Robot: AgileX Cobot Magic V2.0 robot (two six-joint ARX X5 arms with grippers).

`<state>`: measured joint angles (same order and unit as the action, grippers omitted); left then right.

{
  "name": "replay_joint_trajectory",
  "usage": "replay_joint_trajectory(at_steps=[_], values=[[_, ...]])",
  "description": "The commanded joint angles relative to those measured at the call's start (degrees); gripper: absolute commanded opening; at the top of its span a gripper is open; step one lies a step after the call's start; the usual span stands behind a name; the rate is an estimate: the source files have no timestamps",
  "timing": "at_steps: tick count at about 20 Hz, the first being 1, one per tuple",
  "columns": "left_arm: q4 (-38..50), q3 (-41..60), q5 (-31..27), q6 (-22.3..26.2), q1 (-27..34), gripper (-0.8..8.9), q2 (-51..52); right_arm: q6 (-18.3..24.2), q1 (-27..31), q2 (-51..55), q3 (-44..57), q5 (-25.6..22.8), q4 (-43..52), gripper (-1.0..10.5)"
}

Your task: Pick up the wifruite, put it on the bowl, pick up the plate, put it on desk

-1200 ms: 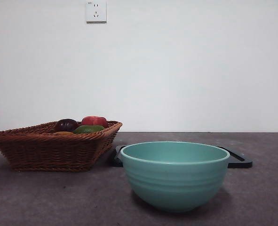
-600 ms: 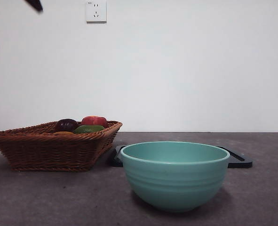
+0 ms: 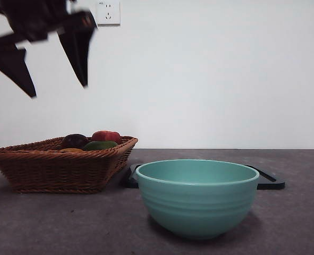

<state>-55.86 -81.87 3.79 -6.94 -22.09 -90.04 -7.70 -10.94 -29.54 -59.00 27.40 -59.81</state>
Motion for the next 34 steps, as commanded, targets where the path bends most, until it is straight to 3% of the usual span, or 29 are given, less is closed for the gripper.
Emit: replay_joint_trajectory(at_steps=[1,14,17,24,27,34], values=[[1.0,-2.1,-1.1,0.0,-0.5,6.52,-5.1,-0.2,-0.2,-0.2,-1.1,0.3,-0.3,5.5],[6.2,-2.1,-1.1,0.3,-0.5,6.52,-19.5,-0.2,-0.2,-0.2,-1.1,0.3,-0.3,5.5],[5.7,-2.1,-1.0,0.0,-0.5,5.53,-19.8,-0.2,-0.2,-0.2,-1.1,0.3,-0.3,5.5],[4.5,-2.1,-1.0,0.0,-0.5,4.21,-20.3,0.2,-0.2,-0.2,-1.1,0.3,-0.3,5.5],[4.4,-2.1,-1.0,0.0,-0.5,2.80,-20.7,0.2,-0.2,-0.2,-1.1,0.3,-0.3,5.5],[0.0,-5.9,-1.0,0.2,-0.3,2.80,-20.7,0.2,-0.2,-0.2,-1.1,0.3,-0.5,5.5]])
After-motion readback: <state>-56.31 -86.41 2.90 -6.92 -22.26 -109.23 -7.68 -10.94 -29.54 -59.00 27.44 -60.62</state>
